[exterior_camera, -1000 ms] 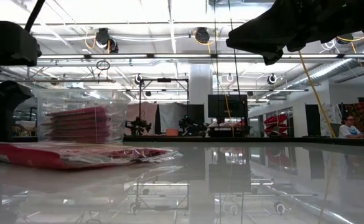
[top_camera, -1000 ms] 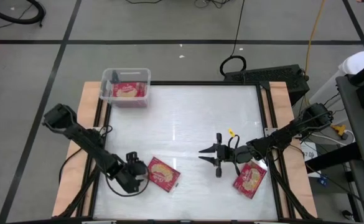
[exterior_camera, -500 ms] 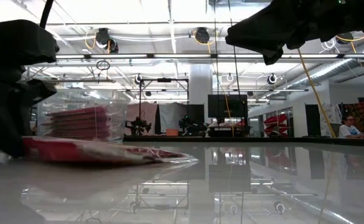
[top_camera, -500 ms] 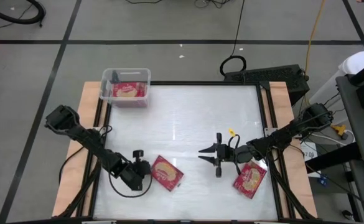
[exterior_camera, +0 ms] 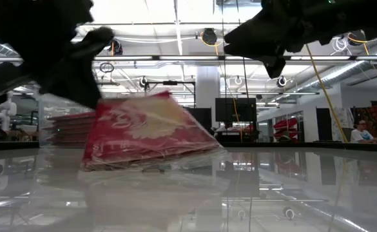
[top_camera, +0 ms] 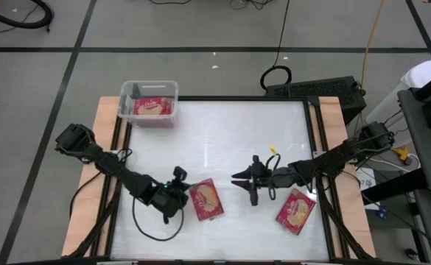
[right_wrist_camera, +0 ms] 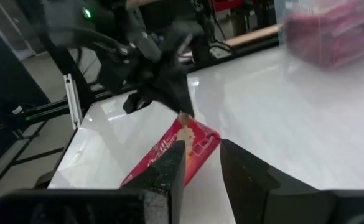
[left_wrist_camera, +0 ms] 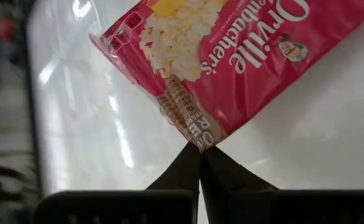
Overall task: Sort popcorn bags into baskets
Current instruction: Put the red popcorn bag into the transparent container
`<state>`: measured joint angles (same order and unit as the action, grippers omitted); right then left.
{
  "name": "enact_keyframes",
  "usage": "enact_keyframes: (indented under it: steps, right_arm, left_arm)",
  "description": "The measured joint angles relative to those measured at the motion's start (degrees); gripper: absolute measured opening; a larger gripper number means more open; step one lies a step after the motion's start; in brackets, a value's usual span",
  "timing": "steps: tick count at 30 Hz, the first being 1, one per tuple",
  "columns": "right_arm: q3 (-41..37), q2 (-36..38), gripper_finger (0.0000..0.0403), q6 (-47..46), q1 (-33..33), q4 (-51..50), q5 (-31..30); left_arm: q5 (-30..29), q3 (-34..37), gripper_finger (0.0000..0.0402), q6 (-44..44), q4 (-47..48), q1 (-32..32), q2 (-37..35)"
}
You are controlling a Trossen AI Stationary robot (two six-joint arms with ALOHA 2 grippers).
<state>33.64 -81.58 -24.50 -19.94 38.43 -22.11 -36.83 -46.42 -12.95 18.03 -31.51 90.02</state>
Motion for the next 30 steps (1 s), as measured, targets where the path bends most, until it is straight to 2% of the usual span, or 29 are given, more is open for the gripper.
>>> enact_keyframes:
  steps: [7,13,16,23,30]
  right_arm:
    - [12.13,0.00,0.0123,-3.61,3.31,-22.57,9.43]
    - [22.30,0.00,0.0154,-3.31,8.02,-39.04,16.26]
    - [24.85,0.00,0.0169,-1.91,9.88,-40.91,19.32]
    - [25.34,-1.50,0.0193,2.73,10.99,-41.67,19.26]
    - [25.34,-7.15,0.0190,1.67,11.25,-41.48,19.19]
  left_arm:
    - [-1.01,-7.14,0.0005,-22.08,-0.16,3.66,-0.02]
    - [-0.97,-12.22,0.0006,-30.53,-0.20,6.29,-0.07]
    - [-1.45,-13.90,0.0003,-33.11,-0.30,7.05,-0.07]
    - [-4.02,-15.14,0.0003,-35.38,-2.48,8.54,-0.11]
    - [-3.84,-15.14,0.0006,-31.61,-2.81,9.70,-0.11]
